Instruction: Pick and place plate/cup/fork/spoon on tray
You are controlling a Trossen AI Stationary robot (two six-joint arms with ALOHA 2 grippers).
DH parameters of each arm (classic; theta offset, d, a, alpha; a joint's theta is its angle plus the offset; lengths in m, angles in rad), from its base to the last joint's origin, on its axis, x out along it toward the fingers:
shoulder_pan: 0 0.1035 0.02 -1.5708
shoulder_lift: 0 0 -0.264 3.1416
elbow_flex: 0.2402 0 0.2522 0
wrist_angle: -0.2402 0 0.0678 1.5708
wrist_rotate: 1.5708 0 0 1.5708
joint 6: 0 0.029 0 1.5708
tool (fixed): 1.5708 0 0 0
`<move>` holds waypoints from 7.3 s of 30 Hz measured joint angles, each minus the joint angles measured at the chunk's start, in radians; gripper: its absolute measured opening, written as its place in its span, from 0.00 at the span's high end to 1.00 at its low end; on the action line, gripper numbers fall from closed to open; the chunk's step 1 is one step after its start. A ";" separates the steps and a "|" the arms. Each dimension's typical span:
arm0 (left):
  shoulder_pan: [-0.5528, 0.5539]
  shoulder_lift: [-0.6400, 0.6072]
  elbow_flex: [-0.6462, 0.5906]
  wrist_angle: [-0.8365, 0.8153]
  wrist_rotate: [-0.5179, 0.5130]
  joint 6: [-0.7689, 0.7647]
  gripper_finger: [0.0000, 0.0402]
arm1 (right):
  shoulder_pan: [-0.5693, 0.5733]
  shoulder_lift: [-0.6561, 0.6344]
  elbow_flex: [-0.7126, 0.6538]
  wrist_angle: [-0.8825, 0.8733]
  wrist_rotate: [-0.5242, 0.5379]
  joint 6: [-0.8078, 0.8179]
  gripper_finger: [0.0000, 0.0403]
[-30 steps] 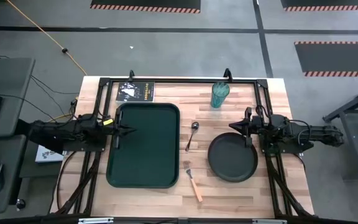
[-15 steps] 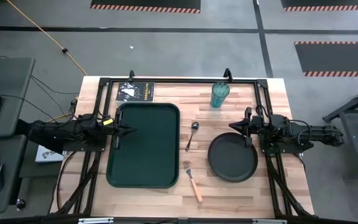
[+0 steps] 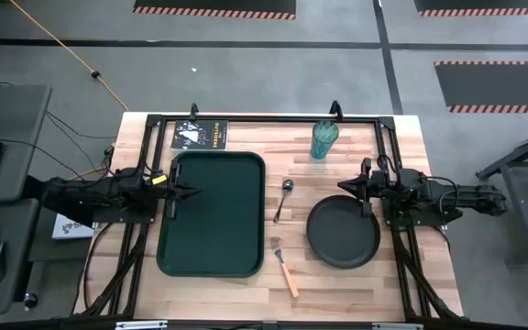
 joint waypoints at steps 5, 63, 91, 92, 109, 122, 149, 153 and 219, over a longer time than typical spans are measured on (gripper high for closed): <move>0.000 0.000 0.000 0.000 0.000 0.000 0.99 | 0.000 0.000 0.000 0.000 0.000 0.000 1.00; 0.006 1.294 0.687 0.218 -0.176 -0.097 0.49 | 0.000 0.000 0.000 0.000 0.000 0.000 1.00; 0.026 2.118 1.353 -0.201 -0.262 -0.514 0.49 | 0.000 0.000 0.000 0.000 0.000 0.000 1.00; 0.027 2.123 1.353 -0.204 -0.258 -0.521 0.49 | 0.000 0.000 0.000 0.000 0.000 0.000 1.00; 0.023 2.151 1.355 -0.202 -0.331 -0.466 0.78 | 0.000 0.000 0.000 0.000 0.000 0.000 1.00; -0.001 1.938 1.345 -0.245 -0.494 -0.129 0.99 | 0.000 0.000 0.000 0.000 0.000 0.000 1.00; -0.037 1.405 0.437 -0.104 -0.846 0.482 1.00 | 0.000 0.020 0.000 0.000 0.002 0.000 1.00; -0.017 1.431 0.428 -0.104 -0.848 0.510 1.00 | 0.000 0.019 0.000 0.000 0.002 0.000 1.00; 0.123 1.515 0.534 -0.233 -0.637 0.488 0.76 | 0.000 0.021 0.000 0.000 0.003 0.000 1.00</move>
